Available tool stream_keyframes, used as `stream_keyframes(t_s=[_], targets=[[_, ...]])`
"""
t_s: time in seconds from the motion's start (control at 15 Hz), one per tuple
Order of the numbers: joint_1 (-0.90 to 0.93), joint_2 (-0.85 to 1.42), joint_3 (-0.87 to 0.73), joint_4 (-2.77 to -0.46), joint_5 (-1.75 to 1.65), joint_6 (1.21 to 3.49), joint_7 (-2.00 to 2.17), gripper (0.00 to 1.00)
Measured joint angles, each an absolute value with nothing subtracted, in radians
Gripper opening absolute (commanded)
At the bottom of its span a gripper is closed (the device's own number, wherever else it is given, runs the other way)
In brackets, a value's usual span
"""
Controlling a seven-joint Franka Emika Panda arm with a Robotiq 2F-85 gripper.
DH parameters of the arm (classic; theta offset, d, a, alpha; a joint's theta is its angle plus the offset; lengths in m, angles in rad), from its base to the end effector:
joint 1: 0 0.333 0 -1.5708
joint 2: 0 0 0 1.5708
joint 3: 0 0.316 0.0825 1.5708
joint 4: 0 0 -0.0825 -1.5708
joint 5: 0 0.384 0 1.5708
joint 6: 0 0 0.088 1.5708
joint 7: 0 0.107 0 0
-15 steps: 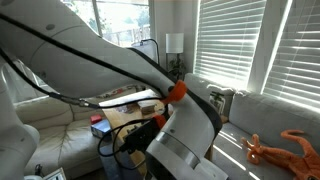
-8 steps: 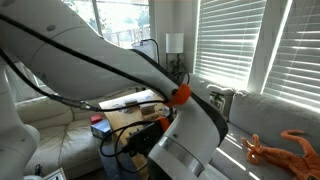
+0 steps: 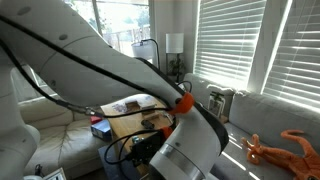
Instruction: Flip the toy cars to make them stand on wheels starting with the toy car at the bottom of the table surface
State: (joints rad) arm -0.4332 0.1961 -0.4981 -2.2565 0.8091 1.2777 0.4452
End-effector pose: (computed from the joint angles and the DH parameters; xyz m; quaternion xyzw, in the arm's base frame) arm 0.3223 -0.2792 0.2869 -0.5264 0.6010 0.3999 0.4491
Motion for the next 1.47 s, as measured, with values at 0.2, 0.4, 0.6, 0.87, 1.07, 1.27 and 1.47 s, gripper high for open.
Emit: stream_keyframes(t_s=[0.2, 0.4, 0.6, 0.87, 1.07, 1.27, 1.47], targets=[[-0.432, 0.195, -0.498, -2.256, 0.808, 1.280, 0.453, 0.07], [-0.432, 0.194, -0.498, -2.255, 0.806, 1.285, 0.462, 0.63], [-0.431, 0.193, -0.498, -2.249, 0.799, 1.316, 0.462, 0.84], [-0.429, 0.173, -0.498, -2.241, 0.774, 1.344, 0.462, 1.00], [-0.428, 0.132, -0.497, -2.240, 0.744, 1.363, 0.462, 1.00], [-0.425, 0.063, -0.491, -2.240, 0.686, 1.395, 0.463, 1.00], [-0.415, -0.031, -0.466, -2.242, 0.617, 1.464, 0.487, 1.00]])
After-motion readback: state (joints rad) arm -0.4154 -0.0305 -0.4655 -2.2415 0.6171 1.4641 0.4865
